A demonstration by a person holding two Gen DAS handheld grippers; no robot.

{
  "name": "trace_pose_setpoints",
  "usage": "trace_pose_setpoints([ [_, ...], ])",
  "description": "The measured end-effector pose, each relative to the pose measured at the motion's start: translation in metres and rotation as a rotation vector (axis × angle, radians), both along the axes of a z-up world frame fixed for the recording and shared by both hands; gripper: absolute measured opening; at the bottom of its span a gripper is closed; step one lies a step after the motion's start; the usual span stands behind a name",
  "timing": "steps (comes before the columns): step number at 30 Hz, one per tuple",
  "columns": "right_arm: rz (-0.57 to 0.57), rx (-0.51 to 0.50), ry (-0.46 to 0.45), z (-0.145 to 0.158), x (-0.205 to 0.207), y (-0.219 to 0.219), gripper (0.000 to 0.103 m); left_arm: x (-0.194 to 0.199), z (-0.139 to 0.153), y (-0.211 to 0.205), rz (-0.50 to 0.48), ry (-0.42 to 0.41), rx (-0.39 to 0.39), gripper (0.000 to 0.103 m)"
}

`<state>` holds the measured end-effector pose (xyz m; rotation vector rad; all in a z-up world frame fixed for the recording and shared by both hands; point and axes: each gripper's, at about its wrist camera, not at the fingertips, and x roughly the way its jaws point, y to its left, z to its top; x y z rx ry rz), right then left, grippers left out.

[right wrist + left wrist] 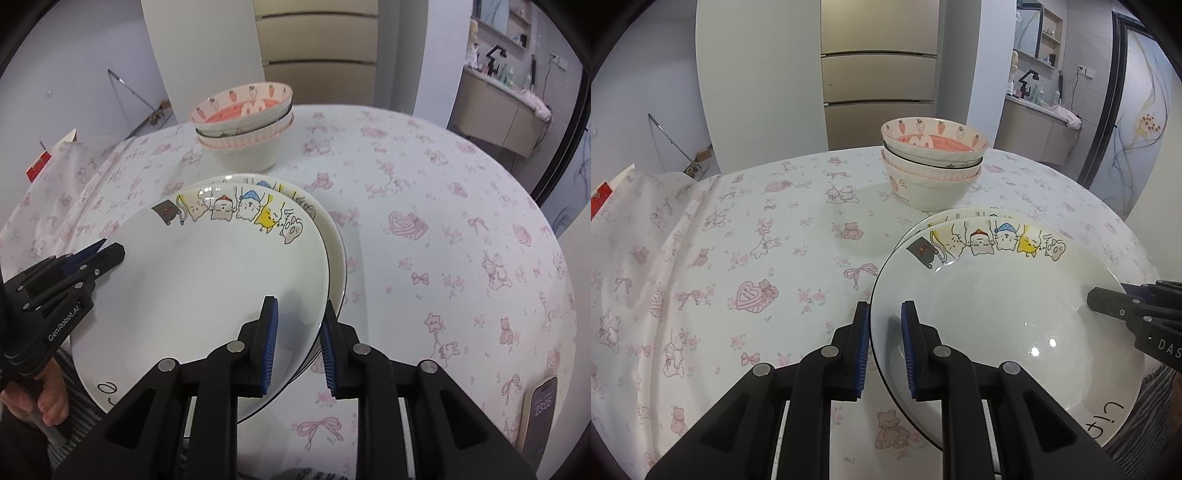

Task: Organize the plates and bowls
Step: 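Lower the 'Life' plate onto the cartoon plate stack with the left gripper, then open the left gripper and release the 'Life' plate on the stack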

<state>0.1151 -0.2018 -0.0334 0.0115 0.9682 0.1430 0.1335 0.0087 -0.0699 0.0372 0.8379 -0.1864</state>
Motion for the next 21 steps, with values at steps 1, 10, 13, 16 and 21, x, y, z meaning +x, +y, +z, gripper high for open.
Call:
trace_pose_setpoints([
  [1, -0.003, -0.005, -0.011, 0.000, -0.001, 0.000, 0.021, 0.001, -0.001, -0.001, -0.009, 0.009, -0.003, 0.017],
  [10, -0.040, -0.076, -0.027, -0.007, 0.001, -0.001, 0.020, -0.002, -0.005, -0.014, -0.024, -0.007, 0.060, 0.017],
  [13, -0.035, -0.094, -0.029, -0.011, 0.001, 0.001, 0.020, -0.003, -0.003, -0.013, -0.018, -0.017, 0.063, 0.017],
  [16, -0.039, -0.082, -0.035, -0.011, 0.001, 0.000, 0.020, -0.003, -0.004, -0.014, -0.020, -0.016, 0.066, 0.018],
  [21, -0.038, -0.069, -0.040, -0.012, 0.001, -0.003, 0.020, -0.005, -0.003, -0.014, -0.018, -0.027, 0.065, 0.017],
])
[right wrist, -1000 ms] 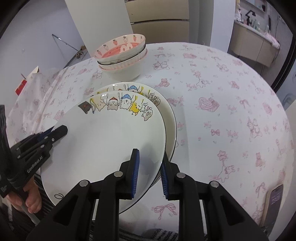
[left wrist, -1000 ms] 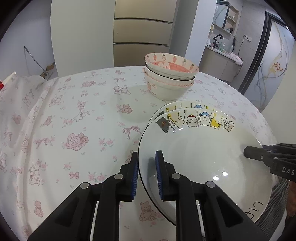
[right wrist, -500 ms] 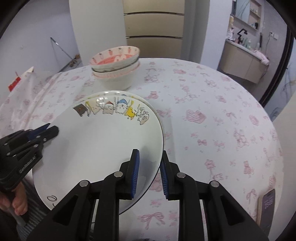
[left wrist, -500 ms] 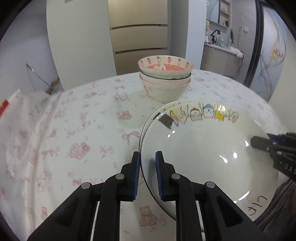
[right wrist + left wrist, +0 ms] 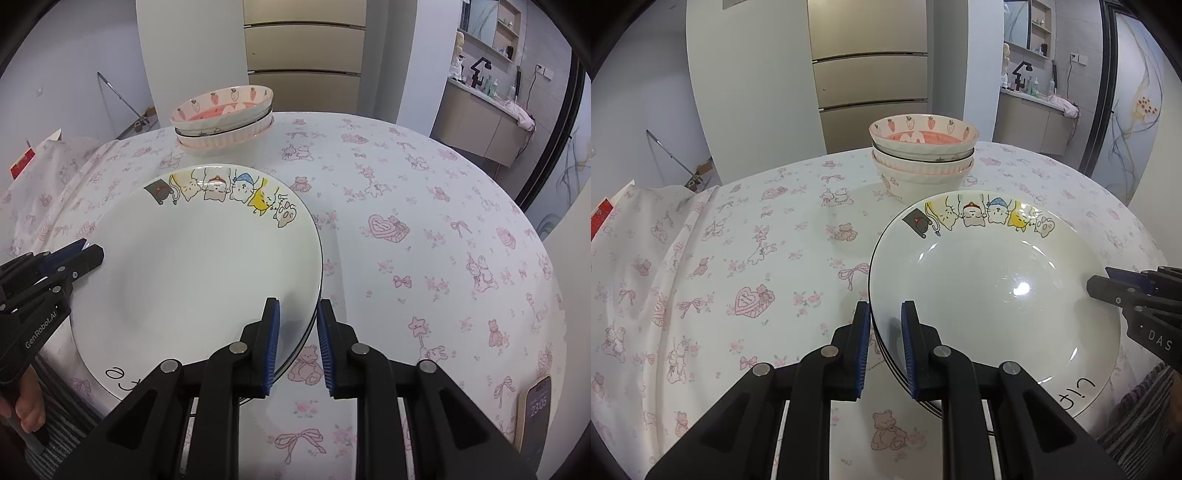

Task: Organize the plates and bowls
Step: 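Open the left gripper and release the 'Life' plate on the stack, then raise the left gripper away from the plates and move toward the bowl stack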

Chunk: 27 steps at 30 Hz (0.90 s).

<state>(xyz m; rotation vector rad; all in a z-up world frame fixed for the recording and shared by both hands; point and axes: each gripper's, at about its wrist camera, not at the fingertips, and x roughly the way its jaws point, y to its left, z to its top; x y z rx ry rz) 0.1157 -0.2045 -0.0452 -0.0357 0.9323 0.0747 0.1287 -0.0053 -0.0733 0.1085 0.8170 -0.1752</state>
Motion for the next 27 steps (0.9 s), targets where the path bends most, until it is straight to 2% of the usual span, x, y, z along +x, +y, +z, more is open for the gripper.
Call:
trace_pose_setpoints([
  [6, 0.007, -0.008, -0.038, -0.003, -0.003, 0.002, 0.020, -0.005, 0.005, 0.003, -0.002, -0.033, -0.028, 0.018],
  [8, 0.015, 0.002, -0.062, -0.002, -0.006, 0.001, 0.023, -0.014, 0.014, 0.005, -0.007, -0.092, -0.042, 0.029],
  [9, 0.013, 0.012, -0.076, -0.001, -0.007, 0.000, 0.023, -0.019, 0.018, 0.004, -0.011, -0.125, -0.044, 0.052],
  [10, 0.010, 0.023, -0.090, 0.000, -0.007, -0.002, 0.023, -0.025, 0.024, 0.003, -0.015, -0.172, -0.045, 0.080],
  [11, 0.009, 0.037, -0.103, 0.002, -0.008, -0.003, 0.023, -0.030, 0.028, 0.003, -0.017, -0.213, -0.051, 0.090],
  [14, -0.002, 0.074, -0.174, 0.012, -0.012, -0.008, 0.036, -0.049, 0.042, 0.004, -0.036, -0.334, -0.079, 0.093],
  [15, -0.011, 0.076, -0.211, 0.016, -0.015, -0.009, 0.046, -0.052, 0.045, 0.004, -0.037, -0.362, -0.081, 0.095],
  [16, -0.019, 0.078, -0.252, 0.021, -0.018, -0.010, 0.059, -0.056, 0.048, 0.004, -0.034, -0.385, -0.081, 0.103],
  [17, -0.023, 0.083, -0.286, 0.024, -0.021, -0.011, 0.068, -0.059, 0.050, 0.005, -0.027, -0.410, -0.085, 0.103],
  [18, -0.029, 0.089, -0.317, 0.028, -0.023, -0.013, 0.082, -0.060, 0.052, 0.006, -0.014, -0.425, -0.084, 0.103],
  [19, -0.048, 0.093, -0.352, 0.031, -0.025, -0.016, 0.090, -0.062, 0.053, 0.008, -0.001, -0.442, -0.087, 0.103],
  [22, -0.117, 0.112, -0.485, 0.040, -0.039, -0.025, 0.103, -0.068, 0.057, 0.016, 0.038, -0.488, -0.106, 0.103],
  [27, -0.134, 0.156, -0.632, 0.049, -0.060, -0.034, 0.103, -0.084, 0.060, 0.021, 0.092, -0.575, -0.086, 0.103],
])
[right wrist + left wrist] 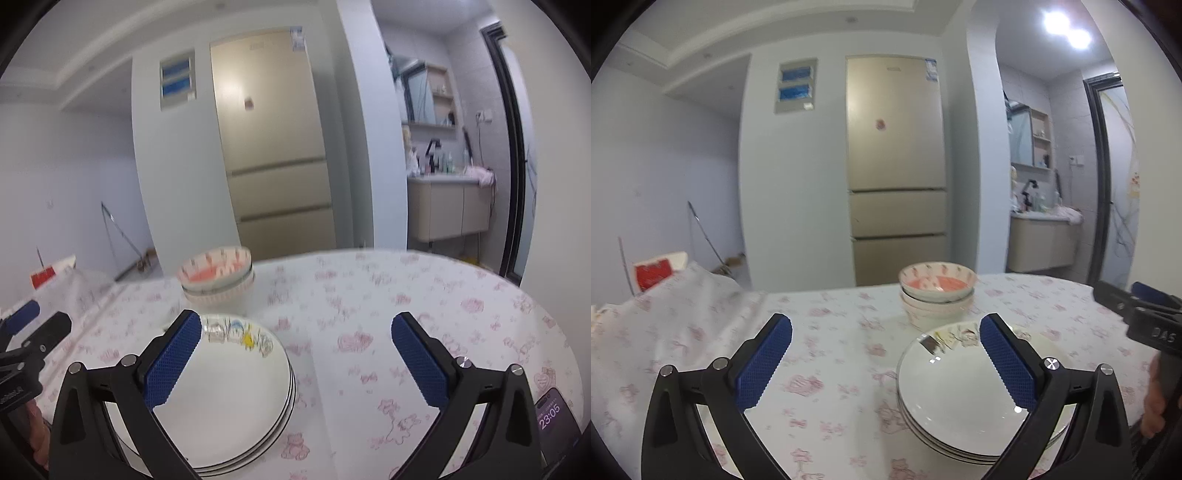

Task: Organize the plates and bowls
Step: 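Raise the left gripper away from the plates and move toward the bowl stack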

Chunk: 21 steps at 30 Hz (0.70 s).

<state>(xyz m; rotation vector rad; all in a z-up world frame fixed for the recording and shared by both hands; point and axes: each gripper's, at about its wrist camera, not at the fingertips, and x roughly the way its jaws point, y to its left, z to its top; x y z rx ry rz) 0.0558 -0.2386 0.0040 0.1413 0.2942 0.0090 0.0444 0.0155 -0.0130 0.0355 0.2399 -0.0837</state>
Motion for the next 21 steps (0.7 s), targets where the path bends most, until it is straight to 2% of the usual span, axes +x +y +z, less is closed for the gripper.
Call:
trace_pose_setpoints([
  [3, -0.003, -0.026, -0.065, 0.001, -0.013, 0.005, 0.103, -0.011, 0.002, 0.002, 0.009, -0.044, 0.003, 0.103],
  [7, -0.003, -0.051, -0.185, 0.003, -0.036, 0.010, 0.103, -0.023, 0.002, 0.005, 0.116, -0.096, 0.028, 0.103],
  [8, -0.006, -0.057, -0.208, 0.004, -0.041, 0.011, 0.103, -0.025, 0.003, 0.007, 0.107, -0.107, 0.016, 0.103],
  [9, -0.007, -0.063, -0.228, 0.005, -0.045, 0.012, 0.103, -0.028, 0.003, 0.011, 0.082, -0.118, -0.003, 0.103],
  [12, 0.026, -0.064, -0.267, 0.006, -0.051, 0.014, 0.103, -0.037, 0.006, 0.022, -0.122, -0.153, -0.105, 0.103],
  [13, 0.026, -0.066, -0.267, 0.005, -0.051, 0.015, 0.103, -0.040, 0.007, 0.021, -0.133, -0.168, -0.102, 0.103],
  [16, -0.009, -0.097, -0.267, 0.006, -0.049, 0.020, 0.103, -0.049, 0.009, 0.016, -0.022, -0.221, -0.050, 0.103],
  [19, -0.048, -0.153, -0.291, 0.011, -0.055, 0.029, 0.103, -0.053, 0.020, 0.016, -0.010, -0.241, -0.051, 0.103],
  [21, -0.013, -0.163, -0.296, 0.020, -0.056, 0.032, 0.103, -0.054, 0.033, 0.015, -0.004, -0.252, -0.042, 0.103],
])
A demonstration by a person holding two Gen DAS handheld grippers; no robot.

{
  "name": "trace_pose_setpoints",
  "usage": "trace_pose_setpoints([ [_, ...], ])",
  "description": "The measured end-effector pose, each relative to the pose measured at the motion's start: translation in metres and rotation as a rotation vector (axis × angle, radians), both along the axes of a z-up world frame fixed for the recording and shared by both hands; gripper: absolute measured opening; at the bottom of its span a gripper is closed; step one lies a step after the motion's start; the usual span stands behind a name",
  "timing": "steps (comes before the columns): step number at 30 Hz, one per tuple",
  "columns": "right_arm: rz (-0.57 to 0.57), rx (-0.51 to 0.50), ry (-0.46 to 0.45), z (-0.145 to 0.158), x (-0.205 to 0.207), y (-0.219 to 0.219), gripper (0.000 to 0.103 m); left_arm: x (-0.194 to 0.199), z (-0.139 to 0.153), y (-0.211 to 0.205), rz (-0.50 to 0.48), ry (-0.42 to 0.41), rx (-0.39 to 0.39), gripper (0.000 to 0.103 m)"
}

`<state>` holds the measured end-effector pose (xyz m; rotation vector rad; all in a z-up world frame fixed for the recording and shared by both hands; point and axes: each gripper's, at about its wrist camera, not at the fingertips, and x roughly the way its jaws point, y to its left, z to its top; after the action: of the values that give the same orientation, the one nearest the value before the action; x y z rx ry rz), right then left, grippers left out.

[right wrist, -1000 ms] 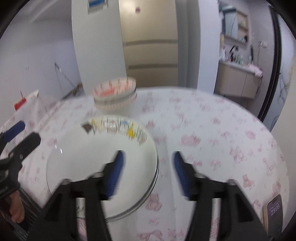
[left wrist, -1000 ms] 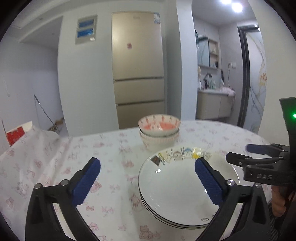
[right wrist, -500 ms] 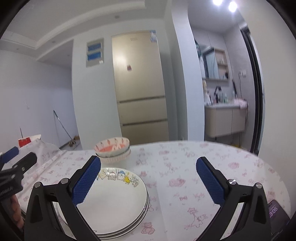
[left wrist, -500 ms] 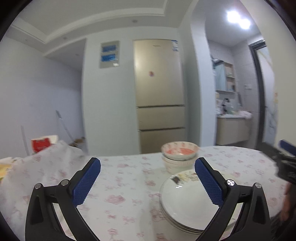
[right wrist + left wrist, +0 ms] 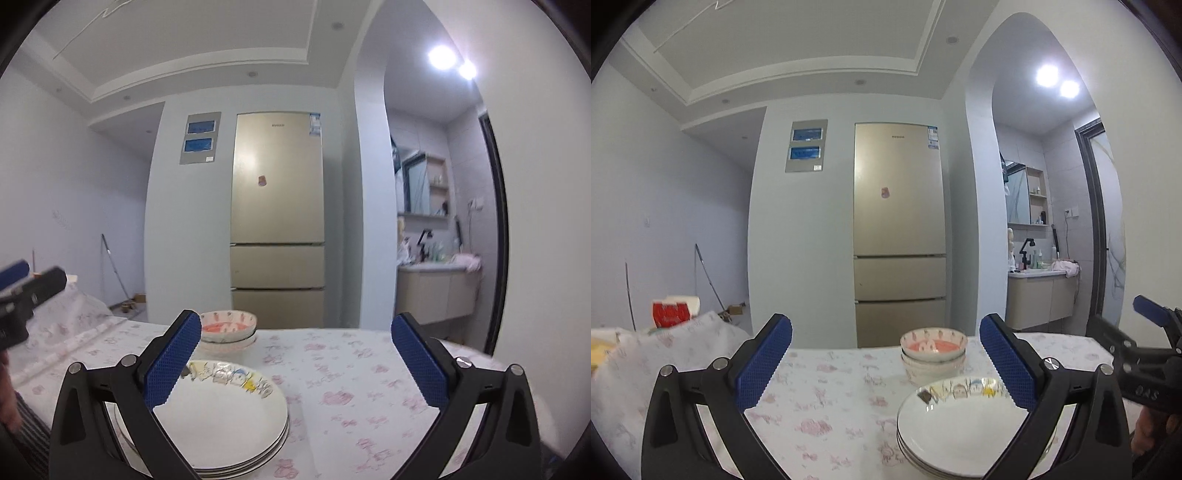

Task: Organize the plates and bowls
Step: 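Raise the left gripper away from the plates and move toward the bowl stack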

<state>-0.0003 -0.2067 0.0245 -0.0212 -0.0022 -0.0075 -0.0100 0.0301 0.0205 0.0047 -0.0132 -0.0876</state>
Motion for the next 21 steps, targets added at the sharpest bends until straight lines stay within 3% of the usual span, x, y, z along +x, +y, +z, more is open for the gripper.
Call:
trace_pose_setpoints([
  [6, 0.094, 0.047, -0.010, 0.058, 0.008, -0.010, 0.103, -0.004, 0.054, -0.001, 0.005, -0.061, -0.023, 0.103],
  [11, 0.067, 0.051, -0.085, 0.111, 0.012, -0.013, 0.103, 0.000, 0.096, 0.001, 0.008, -0.145, -0.085, 0.103],
  [15, 0.091, 0.128, -0.105, 0.162, 0.029, -0.018, 0.103, 0.013, 0.137, -0.003, -0.039, -0.162, -0.121, 0.103],
  [17, 0.071, 0.151, -0.086, 0.186, 0.037, -0.018, 0.103, 0.020, 0.158, -0.007, -0.023, -0.184, -0.119, 0.103],
  [19, 0.021, 0.167, -0.075, 0.207, 0.047, -0.019, 0.103, 0.033, 0.177, -0.010, -0.060, -0.148, -0.100, 0.103],
  [21, -0.031, 0.185, -0.102, 0.212, 0.055, -0.022, 0.103, 0.042, 0.179, -0.005, -0.041, -0.160, -0.153, 0.103],
])
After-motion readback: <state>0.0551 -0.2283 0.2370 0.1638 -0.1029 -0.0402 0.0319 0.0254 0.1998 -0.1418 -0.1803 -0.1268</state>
